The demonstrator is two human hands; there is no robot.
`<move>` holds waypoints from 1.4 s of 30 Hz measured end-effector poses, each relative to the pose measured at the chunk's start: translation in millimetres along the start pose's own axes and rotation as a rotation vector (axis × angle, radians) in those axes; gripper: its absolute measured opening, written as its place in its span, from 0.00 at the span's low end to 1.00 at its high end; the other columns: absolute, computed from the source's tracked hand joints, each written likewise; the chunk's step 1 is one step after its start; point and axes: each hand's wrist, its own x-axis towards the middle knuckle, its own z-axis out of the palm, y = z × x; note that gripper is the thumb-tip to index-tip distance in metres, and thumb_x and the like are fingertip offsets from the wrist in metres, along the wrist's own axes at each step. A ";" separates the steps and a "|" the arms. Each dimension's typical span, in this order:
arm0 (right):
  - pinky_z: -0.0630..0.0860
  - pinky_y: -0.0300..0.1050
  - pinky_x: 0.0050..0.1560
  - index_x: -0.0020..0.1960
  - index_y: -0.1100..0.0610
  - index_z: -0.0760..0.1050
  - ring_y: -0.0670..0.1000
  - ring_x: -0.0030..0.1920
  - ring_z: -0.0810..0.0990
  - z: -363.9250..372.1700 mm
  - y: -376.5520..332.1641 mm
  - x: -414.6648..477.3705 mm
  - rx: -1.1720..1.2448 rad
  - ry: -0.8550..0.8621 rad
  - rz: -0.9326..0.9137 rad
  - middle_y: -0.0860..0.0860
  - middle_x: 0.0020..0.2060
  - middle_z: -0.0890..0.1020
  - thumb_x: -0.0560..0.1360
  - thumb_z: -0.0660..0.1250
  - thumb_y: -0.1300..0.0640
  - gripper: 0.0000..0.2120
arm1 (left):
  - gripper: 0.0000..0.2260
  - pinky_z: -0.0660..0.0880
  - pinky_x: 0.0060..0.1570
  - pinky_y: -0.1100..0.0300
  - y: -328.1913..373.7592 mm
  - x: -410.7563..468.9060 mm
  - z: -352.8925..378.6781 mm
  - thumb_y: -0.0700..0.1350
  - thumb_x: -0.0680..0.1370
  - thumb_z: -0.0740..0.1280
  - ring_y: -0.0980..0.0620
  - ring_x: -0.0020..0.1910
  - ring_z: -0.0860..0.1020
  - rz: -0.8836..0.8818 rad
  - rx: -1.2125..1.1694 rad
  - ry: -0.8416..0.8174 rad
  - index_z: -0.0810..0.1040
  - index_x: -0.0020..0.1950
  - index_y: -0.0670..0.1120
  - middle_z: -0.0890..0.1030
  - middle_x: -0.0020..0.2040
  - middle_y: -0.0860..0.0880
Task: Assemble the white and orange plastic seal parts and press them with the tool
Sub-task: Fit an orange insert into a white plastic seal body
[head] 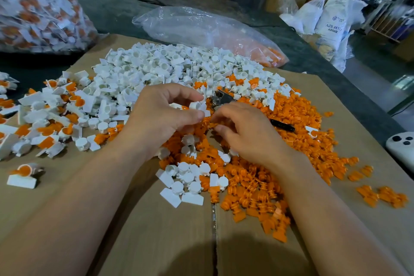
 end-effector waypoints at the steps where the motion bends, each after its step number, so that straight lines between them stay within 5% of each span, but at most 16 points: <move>1: 0.60 0.36 0.43 0.53 0.56 0.77 0.44 0.46 0.69 -2.3 0.5 -0.6 0.043 0.029 0.015 0.44 0.43 0.72 0.75 0.65 0.58 0.08 | 0.12 0.74 0.29 0.71 0.2 -0.1 -0.1 0.34 0.67 0.74 0.57 0.30 0.80 -0.008 -0.022 -0.009 0.81 0.39 0.51 0.80 0.44 0.47; 5: 0.67 0.36 0.47 0.56 0.54 0.78 0.42 0.47 0.71 -9.3 0.9 -2.5 0.178 0.143 0.047 0.44 0.45 0.74 0.75 0.64 0.61 0.10 | 0.13 0.78 0.33 0.65 1.4 -0.5 0.5 0.31 0.69 0.71 0.50 0.37 0.83 -0.054 -0.109 -0.037 0.83 0.38 0.50 0.82 0.42 0.49; 10: 0.67 0.24 0.44 0.49 0.47 0.77 0.32 0.43 0.74 -9.8 -5.4 -4.3 0.432 0.306 0.061 0.35 0.40 0.75 0.74 0.66 0.63 0.11 | 0.09 0.77 0.29 0.65 1.8 -0.3 -0.9 0.29 0.71 0.68 0.53 0.29 0.81 -0.068 -0.123 -0.052 0.77 0.39 0.43 0.79 0.28 0.53; 16: 0.71 0.27 0.46 0.46 0.41 0.74 0.36 0.44 0.77 -7.6 -16.6 -5.6 0.571 0.331 -0.012 0.36 0.41 0.78 0.73 0.67 0.64 0.16 | 0.13 0.76 0.36 0.67 1.3 0.4 0.5 0.29 0.67 0.71 0.57 0.33 0.77 -0.012 0.012 -0.066 0.81 0.41 0.48 0.80 0.38 0.49; 27: 0.77 0.34 0.41 0.42 0.46 0.77 0.42 0.38 0.81 -6.9 -22.9 -7.1 0.741 0.366 0.048 0.42 0.37 0.81 0.70 0.70 0.66 0.14 | 0.10 0.76 0.32 0.67 1.3 -0.9 2.1 0.31 0.69 0.72 0.54 0.31 0.79 0.007 -0.017 -0.031 0.80 0.40 0.46 0.80 0.39 0.45; 31: 0.79 0.39 0.41 0.41 0.46 0.77 0.45 0.37 0.82 -3.5 -23.8 -6.8 0.708 0.365 0.057 0.44 0.36 0.81 0.71 0.70 0.65 0.13 | 0.10 0.79 0.34 0.65 2.2 -2.6 3.3 0.31 0.68 0.72 0.51 0.35 0.82 -0.005 -0.084 -0.060 0.81 0.41 0.46 0.81 0.43 0.43; 36: 0.75 0.30 0.36 0.39 0.43 0.74 0.41 0.34 0.79 -2.3 -19.4 -6.8 0.592 0.441 0.065 0.40 0.32 0.78 0.71 0.70 0.63 0.14 | 0.18 0.77 0.38 0.69 3.2 -3.0 3.4 0.30 0.66 0.73 0.60 0.35 0.80 0.016 -0.046 -0.059 0.81 0.46 0.51 0.82 0.39 0.52; 42: 0.69 0.27 0.31 0.36 0.50 0.73 0.37 0.31 0.75 -1.6 -17.5 -7.4 0.456 0.486 0.063 0.38 0.27 0.74 0.69 0.69 0.59 0.07 | 0.17 0.79 0.38 0.65 4.3 -4.5 4.5 0.29 0.66 0.72 0.55 0.37 0.82 0.022 -0.064 -0.087 0.82 0.42 0.52 0.84 0.39 0.53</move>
